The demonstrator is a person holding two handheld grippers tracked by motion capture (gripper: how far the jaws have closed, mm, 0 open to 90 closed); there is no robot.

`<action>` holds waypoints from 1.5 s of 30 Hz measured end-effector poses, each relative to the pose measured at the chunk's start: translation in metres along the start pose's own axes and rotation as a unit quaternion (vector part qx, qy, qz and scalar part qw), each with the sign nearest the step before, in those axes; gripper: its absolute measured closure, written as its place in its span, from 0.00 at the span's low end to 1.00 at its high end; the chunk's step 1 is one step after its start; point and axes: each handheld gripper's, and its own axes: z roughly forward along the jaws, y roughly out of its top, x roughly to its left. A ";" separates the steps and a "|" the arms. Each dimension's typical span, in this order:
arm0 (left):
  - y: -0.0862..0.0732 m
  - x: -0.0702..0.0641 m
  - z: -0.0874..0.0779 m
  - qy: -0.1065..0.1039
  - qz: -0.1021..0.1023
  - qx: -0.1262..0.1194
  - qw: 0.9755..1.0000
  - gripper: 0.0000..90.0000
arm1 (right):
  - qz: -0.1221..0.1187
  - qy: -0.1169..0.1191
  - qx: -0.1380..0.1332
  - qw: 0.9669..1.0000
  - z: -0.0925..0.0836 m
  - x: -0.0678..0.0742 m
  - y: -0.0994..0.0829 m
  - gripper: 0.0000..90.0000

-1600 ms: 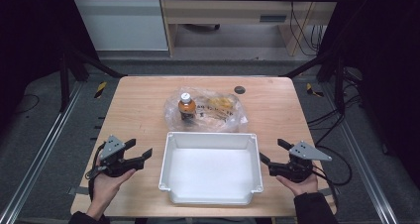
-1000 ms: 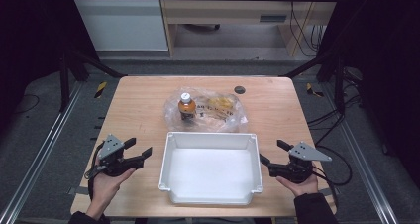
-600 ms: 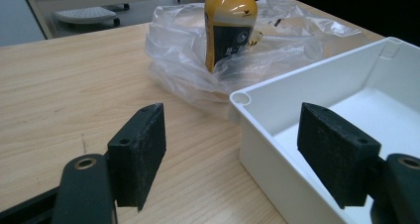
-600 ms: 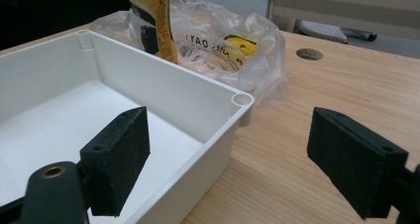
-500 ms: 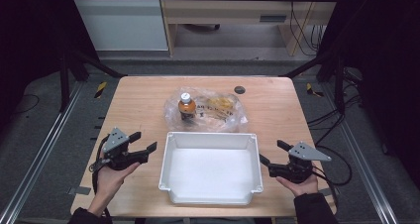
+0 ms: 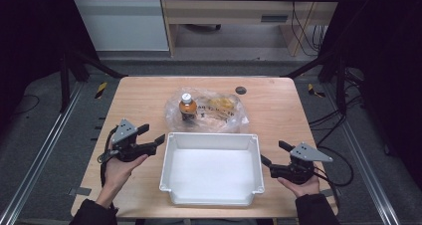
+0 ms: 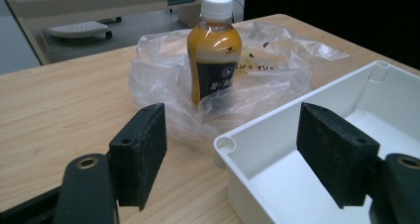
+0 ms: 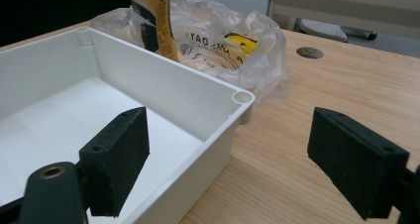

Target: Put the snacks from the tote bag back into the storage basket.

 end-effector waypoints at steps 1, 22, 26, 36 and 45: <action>0.000 0.000 0.000 0.000 0.000 0.000 1.000 0.31 | 0.000 0.000 0.000 1.000 0.000 0.000 0.000 0.18; 0.025 0.000 0.026 0.005 0.004 -0.013 1.000 0.33 | -0.003 0.001 0.001 1.000 0.001 0.000 0.000 0.18; 0.032 0.000 0.031 0.006 0.008 -0.014 1.000 0.33 | -0.003 0.001 0.000 1.000 0.001 0.000 0.000 0.18; 0.040 -0.001 0.044 0.009 0.017 -0.011 1.000 0.34 | -0.003 0.001 0.001 1.000 0.001 0.000 0.000 0.18; 0.047 -0.001 0.055 0.012 0.021 -0.009 1.000 0.35 | -0.004 0.001 0.001 1.000 0.001 -0.001 0.000 0.18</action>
